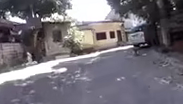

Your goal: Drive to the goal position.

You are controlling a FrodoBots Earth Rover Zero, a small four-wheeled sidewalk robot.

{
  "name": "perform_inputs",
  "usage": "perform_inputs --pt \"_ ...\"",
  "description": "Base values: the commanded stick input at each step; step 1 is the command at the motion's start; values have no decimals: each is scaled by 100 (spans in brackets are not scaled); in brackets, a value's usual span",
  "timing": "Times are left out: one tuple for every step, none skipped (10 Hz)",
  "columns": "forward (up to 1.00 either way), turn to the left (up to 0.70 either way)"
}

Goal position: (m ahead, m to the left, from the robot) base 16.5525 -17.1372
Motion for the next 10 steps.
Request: perform_inputs --pt "100 0" --pt "100 0" --pt "100 0" --pt "100 0" --pt "100 0" --pt "100 0" --pt "100 0" --pt "100 2" --pt "100 5" --pt "100 5"
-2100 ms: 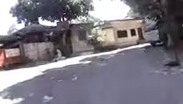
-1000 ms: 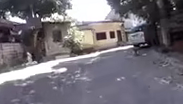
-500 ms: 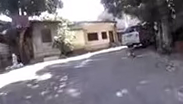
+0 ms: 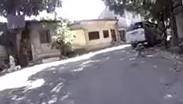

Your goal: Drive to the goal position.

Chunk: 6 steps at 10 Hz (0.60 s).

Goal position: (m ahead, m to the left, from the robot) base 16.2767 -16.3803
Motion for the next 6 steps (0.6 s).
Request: perform_inputs --pt "100 6" --pt "100 2" --pt "100 0" --pt "100 2" --pt "100 8" --pt "100 -3"
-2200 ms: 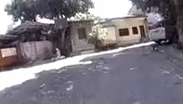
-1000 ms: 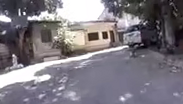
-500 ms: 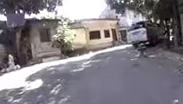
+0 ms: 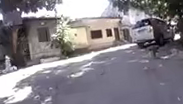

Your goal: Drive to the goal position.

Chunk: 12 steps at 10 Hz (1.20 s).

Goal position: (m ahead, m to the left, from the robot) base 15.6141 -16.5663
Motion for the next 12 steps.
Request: perform_inputs --pt "100 -13" --pt "100 -36" --pt "100 -40" --pt "100 -40" --pt "100 -40" --pt "100 -28" --pt "100 9" --pt "100 7" --pt "100 0" --pt "100 9" --pt "100 20" --pt "100 16"
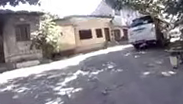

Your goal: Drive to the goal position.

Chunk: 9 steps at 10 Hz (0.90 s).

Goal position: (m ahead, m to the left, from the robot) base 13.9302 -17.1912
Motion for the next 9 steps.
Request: perform_inputs --pt "100 20" --pt "100 9" --pt "100 0" --pt "100 0" --pt "100 0" --pt "100 2" --pt "100 8" --pt "100 -7" --pt "100 -40"
